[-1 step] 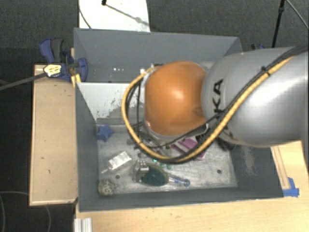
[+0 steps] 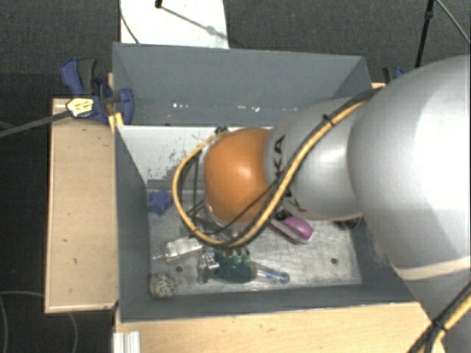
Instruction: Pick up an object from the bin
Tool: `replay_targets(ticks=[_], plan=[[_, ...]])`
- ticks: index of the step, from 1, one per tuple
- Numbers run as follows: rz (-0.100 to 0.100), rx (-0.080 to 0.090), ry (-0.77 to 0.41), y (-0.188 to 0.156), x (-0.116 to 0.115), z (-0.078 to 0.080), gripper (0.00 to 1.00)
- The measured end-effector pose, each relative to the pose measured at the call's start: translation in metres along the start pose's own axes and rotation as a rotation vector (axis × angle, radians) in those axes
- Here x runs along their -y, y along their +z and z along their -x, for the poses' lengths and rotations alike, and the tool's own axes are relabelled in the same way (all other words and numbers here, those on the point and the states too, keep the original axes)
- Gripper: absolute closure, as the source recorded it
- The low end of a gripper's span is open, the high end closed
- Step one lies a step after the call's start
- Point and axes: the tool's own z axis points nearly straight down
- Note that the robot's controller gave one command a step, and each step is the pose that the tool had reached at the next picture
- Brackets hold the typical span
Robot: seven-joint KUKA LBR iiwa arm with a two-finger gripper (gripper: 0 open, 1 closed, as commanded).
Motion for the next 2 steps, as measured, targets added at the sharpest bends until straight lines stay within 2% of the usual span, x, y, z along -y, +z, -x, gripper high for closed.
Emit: replay_targets(ticks=[1,2], plan=[[0.002,0.005,0.007,-0.004,-0.001,0.001,1.00],[0.001,0.016,-0.041,-0.156,0.019,0.005,1.00]])
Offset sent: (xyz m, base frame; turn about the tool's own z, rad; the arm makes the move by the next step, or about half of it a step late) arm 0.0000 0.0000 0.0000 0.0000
